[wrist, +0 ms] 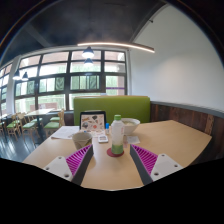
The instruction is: Pour water
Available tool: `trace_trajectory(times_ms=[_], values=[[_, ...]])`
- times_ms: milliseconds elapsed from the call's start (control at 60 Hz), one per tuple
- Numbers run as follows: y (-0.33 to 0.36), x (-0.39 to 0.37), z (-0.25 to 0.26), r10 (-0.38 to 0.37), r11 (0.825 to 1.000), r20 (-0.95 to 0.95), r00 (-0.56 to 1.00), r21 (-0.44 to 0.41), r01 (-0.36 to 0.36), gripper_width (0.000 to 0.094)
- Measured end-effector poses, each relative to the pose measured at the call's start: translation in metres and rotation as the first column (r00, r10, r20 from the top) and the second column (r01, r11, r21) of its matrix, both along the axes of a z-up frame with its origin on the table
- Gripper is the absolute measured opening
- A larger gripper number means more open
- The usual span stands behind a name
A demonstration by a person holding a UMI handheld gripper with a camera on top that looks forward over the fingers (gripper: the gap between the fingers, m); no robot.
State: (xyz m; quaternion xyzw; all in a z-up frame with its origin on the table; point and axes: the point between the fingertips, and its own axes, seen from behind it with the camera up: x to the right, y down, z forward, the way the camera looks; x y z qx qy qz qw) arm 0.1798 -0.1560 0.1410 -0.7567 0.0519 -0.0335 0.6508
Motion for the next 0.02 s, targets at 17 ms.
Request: trace_trajectory(times_ms=[17], values=[[-0.0044, -0.0017, 0.0003, 0.003, 1.0, 0.0, 1.0, -0.001, -0.003, 0.0838]])
